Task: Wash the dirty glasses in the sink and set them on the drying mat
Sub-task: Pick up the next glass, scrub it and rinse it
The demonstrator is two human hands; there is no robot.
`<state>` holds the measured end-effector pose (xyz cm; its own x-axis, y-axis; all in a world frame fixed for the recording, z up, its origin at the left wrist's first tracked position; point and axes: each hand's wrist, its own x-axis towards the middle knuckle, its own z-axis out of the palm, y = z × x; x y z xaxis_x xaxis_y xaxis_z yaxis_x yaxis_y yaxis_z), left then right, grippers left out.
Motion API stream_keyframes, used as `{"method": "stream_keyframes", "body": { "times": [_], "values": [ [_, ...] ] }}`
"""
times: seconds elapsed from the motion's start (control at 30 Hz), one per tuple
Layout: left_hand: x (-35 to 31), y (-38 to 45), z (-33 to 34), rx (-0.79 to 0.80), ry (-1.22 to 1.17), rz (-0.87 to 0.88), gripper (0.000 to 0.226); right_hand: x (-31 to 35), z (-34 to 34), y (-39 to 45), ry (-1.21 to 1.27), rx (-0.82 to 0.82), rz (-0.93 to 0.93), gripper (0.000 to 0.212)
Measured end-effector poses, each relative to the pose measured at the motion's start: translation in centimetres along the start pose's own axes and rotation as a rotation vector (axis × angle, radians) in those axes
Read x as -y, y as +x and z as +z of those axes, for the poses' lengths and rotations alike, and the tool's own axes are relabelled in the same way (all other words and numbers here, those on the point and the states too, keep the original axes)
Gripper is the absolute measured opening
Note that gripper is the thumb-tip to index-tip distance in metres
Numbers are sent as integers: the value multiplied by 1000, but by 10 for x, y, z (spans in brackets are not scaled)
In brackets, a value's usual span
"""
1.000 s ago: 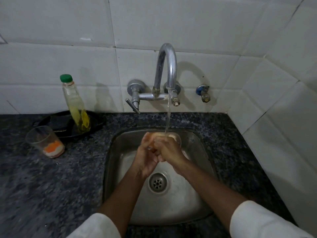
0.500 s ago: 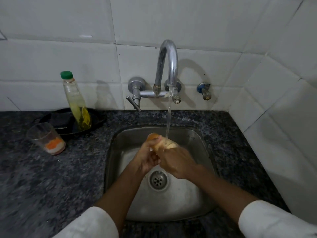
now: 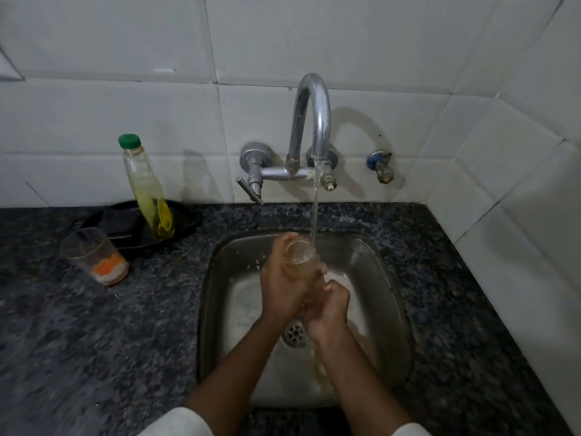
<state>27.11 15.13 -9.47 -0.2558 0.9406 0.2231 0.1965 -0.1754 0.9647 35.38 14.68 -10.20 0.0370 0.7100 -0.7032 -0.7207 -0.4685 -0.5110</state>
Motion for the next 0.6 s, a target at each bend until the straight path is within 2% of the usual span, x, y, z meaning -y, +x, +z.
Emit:
{"method": "stream_keyframes", "body": {
  "times": [0.13,0.2,0.27,0.33,0.4,0.43,0.5,0.53,0.6],
  "values": [
    [5,0,0,105,202,182,61,-8,-1,4,80,-10,18,24],
    [5,3,-2,110,143,185,60,-4,-1,2,46,-10,13,23],
    [0,8,-3,43,-20,42,55,2,1,-8,-19,-18,-19,20],
    [-4,18,-4,-56,-236,-349,48,5,0,-12,-161,-2,-147,16],
    [6,28,-7,29,-467,-798,42,9,0,-14,-560,50,-412,11],
    [12,29,-10,131,-562,-913,46,10,-1,-14,-904,116,-558,9],
    [24,21,-16,266,-771,-963,62,16,-1,-12,-1641,196,-809,17],
    [31,14,-17,269,-864,-945,67,20,5,-15,-1798,206,-836,19],
    [39,-1,-14,193,-1014,-910,61,30,18,-16,-1722,222,-751,19]
  ]
}}
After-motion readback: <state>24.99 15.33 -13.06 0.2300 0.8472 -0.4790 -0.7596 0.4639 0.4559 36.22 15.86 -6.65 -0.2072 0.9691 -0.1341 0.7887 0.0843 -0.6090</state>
